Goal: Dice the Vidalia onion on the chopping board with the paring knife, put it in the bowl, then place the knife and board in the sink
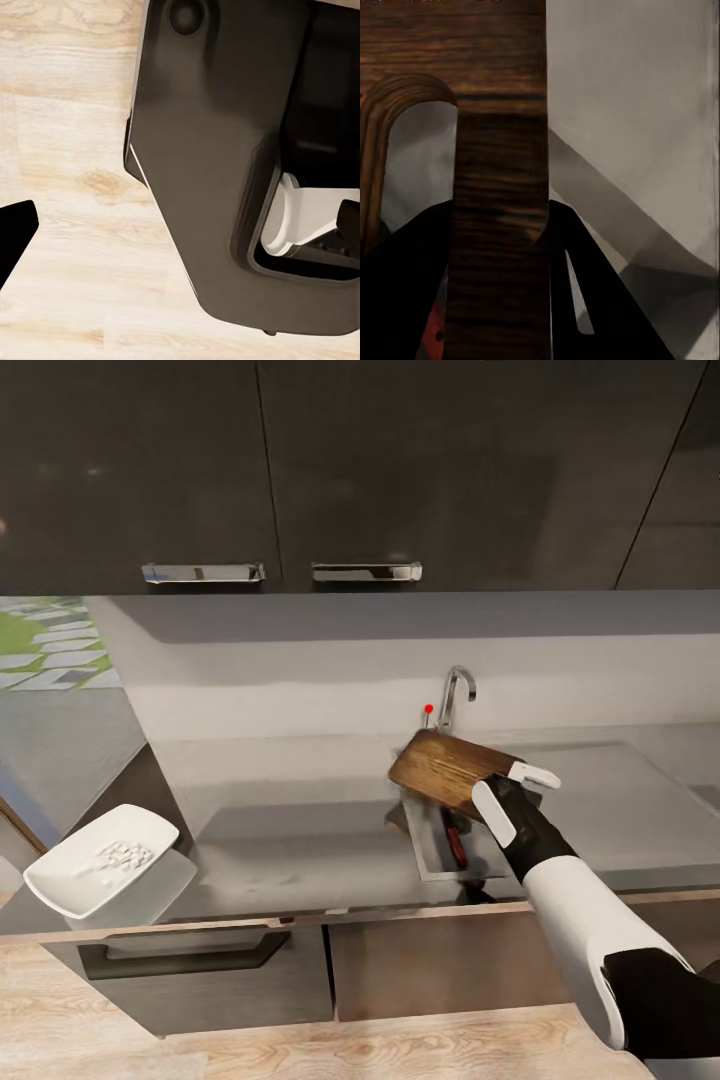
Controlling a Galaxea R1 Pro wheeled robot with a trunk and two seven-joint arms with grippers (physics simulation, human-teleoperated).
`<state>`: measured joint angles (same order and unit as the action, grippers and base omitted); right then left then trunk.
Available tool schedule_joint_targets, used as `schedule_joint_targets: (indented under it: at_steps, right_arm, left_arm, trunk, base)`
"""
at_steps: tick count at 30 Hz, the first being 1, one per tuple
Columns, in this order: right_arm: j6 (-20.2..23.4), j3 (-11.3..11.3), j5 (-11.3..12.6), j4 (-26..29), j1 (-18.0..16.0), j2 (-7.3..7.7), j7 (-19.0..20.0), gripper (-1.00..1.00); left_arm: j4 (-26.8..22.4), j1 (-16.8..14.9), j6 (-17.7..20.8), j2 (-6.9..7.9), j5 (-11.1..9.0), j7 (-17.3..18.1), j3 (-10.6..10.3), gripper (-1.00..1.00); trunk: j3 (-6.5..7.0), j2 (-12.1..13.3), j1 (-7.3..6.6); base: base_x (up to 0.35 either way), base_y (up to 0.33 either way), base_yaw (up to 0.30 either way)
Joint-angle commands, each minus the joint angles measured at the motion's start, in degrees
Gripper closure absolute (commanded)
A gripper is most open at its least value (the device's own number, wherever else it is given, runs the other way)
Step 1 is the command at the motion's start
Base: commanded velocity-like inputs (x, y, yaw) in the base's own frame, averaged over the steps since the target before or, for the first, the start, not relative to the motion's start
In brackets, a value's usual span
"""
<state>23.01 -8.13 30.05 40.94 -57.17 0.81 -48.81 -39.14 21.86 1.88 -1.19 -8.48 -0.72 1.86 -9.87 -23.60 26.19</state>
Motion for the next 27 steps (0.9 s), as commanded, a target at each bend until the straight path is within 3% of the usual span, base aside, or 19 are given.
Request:
schedule_joint_targets:
  at_steps: [1,5,11,17,21,27]
  right_arm:
    - [-0.7,-0.4,1.5,-0.4,-0.3,0.04,-1.3,1.00]
    - [-3.8,-0.4,3.9,-1.9,-0.5,-0.09,-3.9,1.00]
    - [-7.5,-0.6,6.7,-1.8,-0.5,-0.36,-12.1,1.00]
    - [-10.2,-0.6,7.0,-2.0,-0.5,-2.33,-16.8,1.00]
    - [-13.0,-0.6,7.2,-2.1,-0.5,-2.69,-19.3,1.00]
    - [-14.1,-0.6,7.2,-2.9,-0.5,-2.74,-19.8,1.00]
  left_arm:
    - [-0.1,0.0,0.2,-0.04,-0.5,-0.1,0.1,-1.00]
    - [-0.1,0.0,0.2,-0.04,-0.5,-0.1,0.1,-1.00]
    - [-0.1,0.0,0.2,-0.11,-0.5,0.0,0.1,-1.00]
    - [-0.1,0.0,0.2,-0.12,-0.5,0.0,0.1,-1.00]
    - [-0.1,0.0,0.2,-0.12,-0.5,0.0,0.1,-1.00]
    - [-0.1,0.0,0.2,-0.12,-0.5,0.0,0.1,-1.00]
  trunk:
    - [-0.11,-0.1,0.03]
    - [-0.11,-0.1,0.03]
    - [-0.11,-0.1,0.03]
    - [-0.11,-0.1,0.03]
    - [-0.11,-0.1,0.03]
    - [-0.11,-0.1,0.03]
  base:
    - [0.000,0.000,0.000]
    - [0.000,0.000,0.000]
    - [0.000,0.000,0.000]
    - [0.013,0.007,0.000]
    - [0.194,0.157,0.000]
    - [0.165,0.128,0.000]
